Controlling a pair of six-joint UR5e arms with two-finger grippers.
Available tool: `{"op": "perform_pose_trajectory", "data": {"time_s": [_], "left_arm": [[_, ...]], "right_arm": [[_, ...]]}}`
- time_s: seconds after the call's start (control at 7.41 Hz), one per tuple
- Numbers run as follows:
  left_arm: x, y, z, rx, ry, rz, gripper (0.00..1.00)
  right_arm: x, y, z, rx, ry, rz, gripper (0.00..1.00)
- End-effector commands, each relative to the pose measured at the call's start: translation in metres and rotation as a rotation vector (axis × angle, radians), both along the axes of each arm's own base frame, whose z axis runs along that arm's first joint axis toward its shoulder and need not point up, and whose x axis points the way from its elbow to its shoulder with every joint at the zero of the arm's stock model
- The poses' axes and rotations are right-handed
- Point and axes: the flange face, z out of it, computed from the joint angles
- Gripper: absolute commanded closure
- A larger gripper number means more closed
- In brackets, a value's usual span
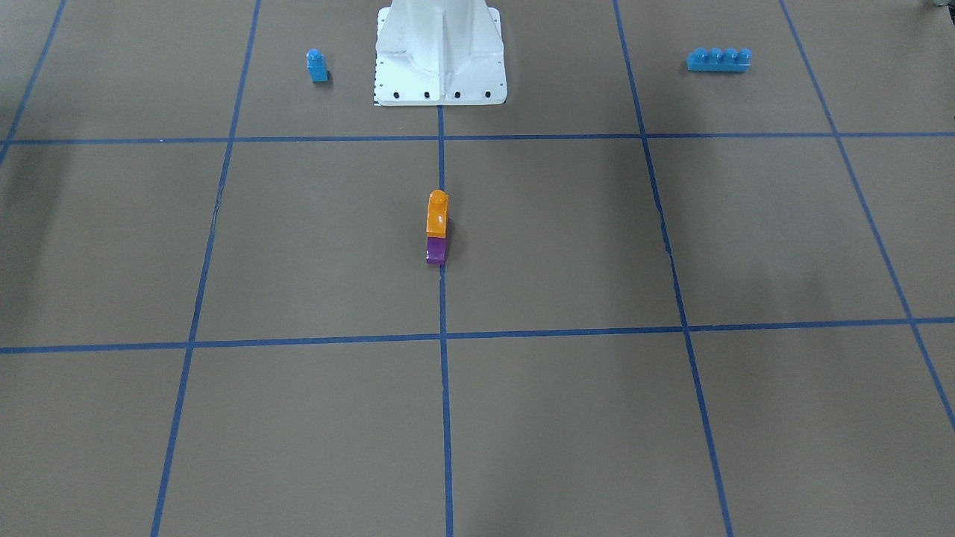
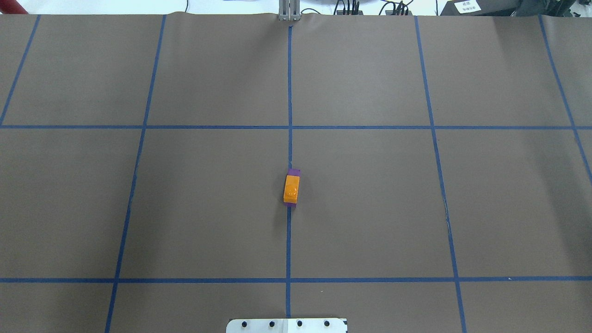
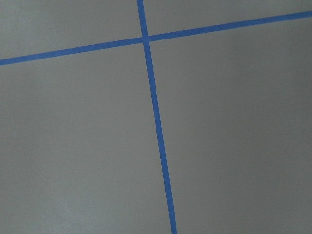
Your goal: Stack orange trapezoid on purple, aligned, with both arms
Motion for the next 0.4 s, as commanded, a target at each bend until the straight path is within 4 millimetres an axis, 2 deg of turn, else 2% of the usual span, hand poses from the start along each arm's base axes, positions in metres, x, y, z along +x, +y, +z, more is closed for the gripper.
{"op": "perform_pose_trajectory", "data": {"time_s": [0.0,0.27], "left_arm": [[0.0004,-0.0001,0.0002,0.0,-0.003,0.001,0.0],[0.0003,-0.0006,0.005,-0.009,-0.005,0.001,0.0]], "right_arm": [[-0.0002,-0.0001,-0.0002,0.001,0.001,-0.001,0.0],[-0.0002,0.0,0.0006,-0.002,0.001,0.0,0.0]]}}
